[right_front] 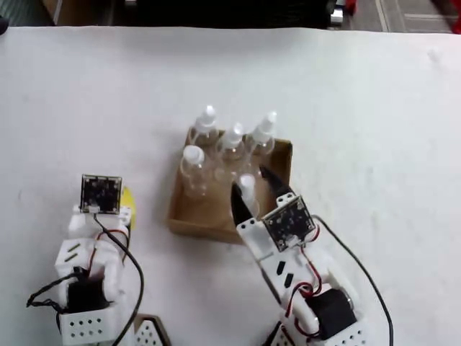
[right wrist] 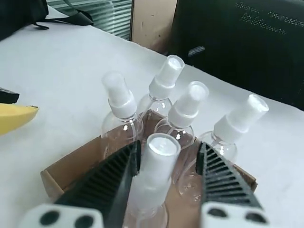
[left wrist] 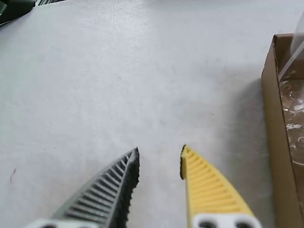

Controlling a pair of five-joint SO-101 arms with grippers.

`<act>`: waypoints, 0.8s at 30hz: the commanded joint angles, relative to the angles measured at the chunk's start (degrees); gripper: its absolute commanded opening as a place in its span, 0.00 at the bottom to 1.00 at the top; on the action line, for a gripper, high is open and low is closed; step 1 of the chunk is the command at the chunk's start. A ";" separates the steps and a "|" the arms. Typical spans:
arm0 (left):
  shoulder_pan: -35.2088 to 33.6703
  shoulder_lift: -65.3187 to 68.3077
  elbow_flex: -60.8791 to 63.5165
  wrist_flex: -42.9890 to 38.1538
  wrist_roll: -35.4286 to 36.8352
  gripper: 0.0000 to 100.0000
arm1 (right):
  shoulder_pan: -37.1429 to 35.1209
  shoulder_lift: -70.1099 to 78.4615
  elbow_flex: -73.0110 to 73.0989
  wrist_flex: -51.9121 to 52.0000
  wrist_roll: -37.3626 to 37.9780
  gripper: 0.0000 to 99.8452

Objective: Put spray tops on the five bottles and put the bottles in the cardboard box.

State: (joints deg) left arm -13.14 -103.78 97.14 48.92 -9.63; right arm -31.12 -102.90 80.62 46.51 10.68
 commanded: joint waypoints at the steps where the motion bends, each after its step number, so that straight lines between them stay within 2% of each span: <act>1: 0.75 0.04 -0.09 -0.18 -0.70 0.14 | 0.22 -0.40 -7.30 5.05 0.26 0.17; 10: 0.75 0.04 -0.09 -0.18 -0.70 0.14 | 0.22 -0.31 -10.37 6.37 0.35 0.17; 15: 0.75 0.04 -0.09 -0.26 -0.70 0.14 | 0.48 -0.22 -21.98 8.04 0.26 0.17; 20: 0.75 0.04 -0.09 0.09 -0.70 0.14 | 11.12 3.03 -32.79 12.26 0.09 0.17; 24: 0.75 0.04 -0.09 0.18 -0.70 0.14 | 21.32 15.78 -38.68 15.16 -1.41 0.17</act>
State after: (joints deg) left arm -13.14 -103.78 97.14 48.92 -9.63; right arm -16.53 -96.84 47.47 60.13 9.98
